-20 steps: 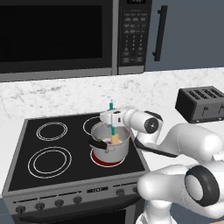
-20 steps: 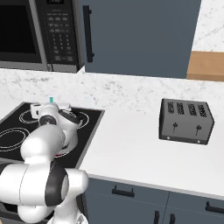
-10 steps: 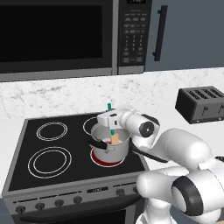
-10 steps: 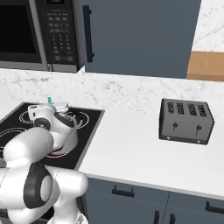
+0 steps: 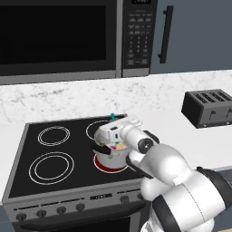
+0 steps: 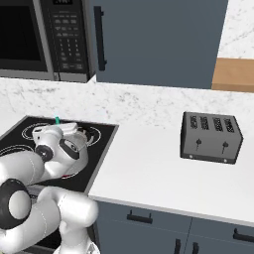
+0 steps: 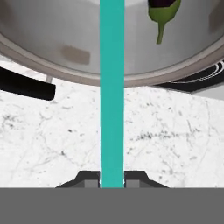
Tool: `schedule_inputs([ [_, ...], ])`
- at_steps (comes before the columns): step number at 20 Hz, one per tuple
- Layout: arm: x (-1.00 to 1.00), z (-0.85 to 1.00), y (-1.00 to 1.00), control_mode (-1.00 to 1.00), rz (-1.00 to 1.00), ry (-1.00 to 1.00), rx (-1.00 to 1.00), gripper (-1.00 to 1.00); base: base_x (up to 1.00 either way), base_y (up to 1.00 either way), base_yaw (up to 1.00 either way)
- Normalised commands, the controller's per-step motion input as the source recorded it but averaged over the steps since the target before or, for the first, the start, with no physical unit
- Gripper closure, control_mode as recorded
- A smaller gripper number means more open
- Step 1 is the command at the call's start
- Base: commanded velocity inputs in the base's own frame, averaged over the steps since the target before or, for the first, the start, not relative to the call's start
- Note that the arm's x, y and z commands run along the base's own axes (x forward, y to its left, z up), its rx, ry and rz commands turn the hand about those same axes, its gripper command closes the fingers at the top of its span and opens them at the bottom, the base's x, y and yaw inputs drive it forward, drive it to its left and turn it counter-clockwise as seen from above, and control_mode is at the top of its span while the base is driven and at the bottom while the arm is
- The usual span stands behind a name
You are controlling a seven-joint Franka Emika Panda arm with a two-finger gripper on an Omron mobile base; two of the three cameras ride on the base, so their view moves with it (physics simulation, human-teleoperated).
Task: Put the onion and eggplant in the pot. Retrieve the spatula and lightly stir the vegetables in the pot.
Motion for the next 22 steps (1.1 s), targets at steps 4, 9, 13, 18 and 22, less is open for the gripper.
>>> schedule_inputs([
  [4,0.09,-0.07,0.0,-1.0,-0.04,-0.05,0.0,1.0,0.0,0.0,0.0],
  [9,0.12,0.0,0.0,-1.0,-0.01,0.0,0.0,1.0,0.0,0.0,0.0],
  [13,0.0,0.04,-0.08,-1.0,-0.04,-0.01,0.0,1.0,0.0,0.0,0.0],
  [18,0.0,0.3,-0.1,-1.0,-0.02,0.0,0.05,1.0,0.0,0.0,0.0],
  [22,0.0,0.25,-0.01,-1.0,0.0,-0.03,0.11,1.0,0.0,0.0,0.0],
])
